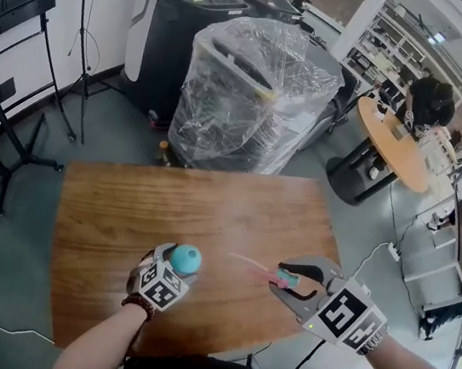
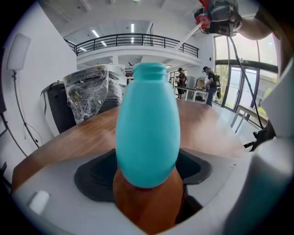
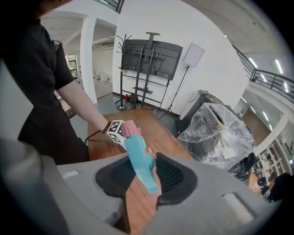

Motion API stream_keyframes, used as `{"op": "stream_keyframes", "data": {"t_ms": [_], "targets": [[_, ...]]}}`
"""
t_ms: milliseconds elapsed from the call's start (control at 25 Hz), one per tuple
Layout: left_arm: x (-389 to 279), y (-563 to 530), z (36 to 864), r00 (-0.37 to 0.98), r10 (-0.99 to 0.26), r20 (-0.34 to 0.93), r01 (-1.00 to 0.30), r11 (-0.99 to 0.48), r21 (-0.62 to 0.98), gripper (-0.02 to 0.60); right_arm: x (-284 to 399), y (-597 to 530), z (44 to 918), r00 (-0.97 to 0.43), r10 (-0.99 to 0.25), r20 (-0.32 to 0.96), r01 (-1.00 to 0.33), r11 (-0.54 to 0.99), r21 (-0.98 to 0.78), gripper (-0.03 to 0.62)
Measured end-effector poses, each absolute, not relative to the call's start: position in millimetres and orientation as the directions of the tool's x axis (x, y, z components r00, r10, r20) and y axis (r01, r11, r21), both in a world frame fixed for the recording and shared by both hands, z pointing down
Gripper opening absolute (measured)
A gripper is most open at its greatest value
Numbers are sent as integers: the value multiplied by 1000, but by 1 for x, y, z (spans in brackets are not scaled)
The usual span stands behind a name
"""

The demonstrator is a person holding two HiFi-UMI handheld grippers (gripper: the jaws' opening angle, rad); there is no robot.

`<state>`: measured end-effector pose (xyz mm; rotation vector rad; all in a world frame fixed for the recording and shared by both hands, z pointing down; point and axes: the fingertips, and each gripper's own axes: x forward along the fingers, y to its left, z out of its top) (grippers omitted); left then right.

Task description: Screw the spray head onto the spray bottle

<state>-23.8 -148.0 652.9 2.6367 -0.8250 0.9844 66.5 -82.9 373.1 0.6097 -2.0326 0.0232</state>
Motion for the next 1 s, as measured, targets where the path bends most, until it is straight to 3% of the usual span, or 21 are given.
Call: {"op": "stream_keyframes", "data": {"t_ms": [280,560,1000], "targets": [[-26,-142,639,605,-418,677,-515,-854,-67,410,54,-75,365,-428,-393,814,-397,891,221,115],[-37,-133,633,492,-404,771,-430,-883,-188,405,42,-64,362,-460,-352,815,-325,921,214,115],[-9,-106,584,456,-408,791,-244,-912,-330,403,26,-40,397,-400,-332,854,-57,939,338,115]]}}
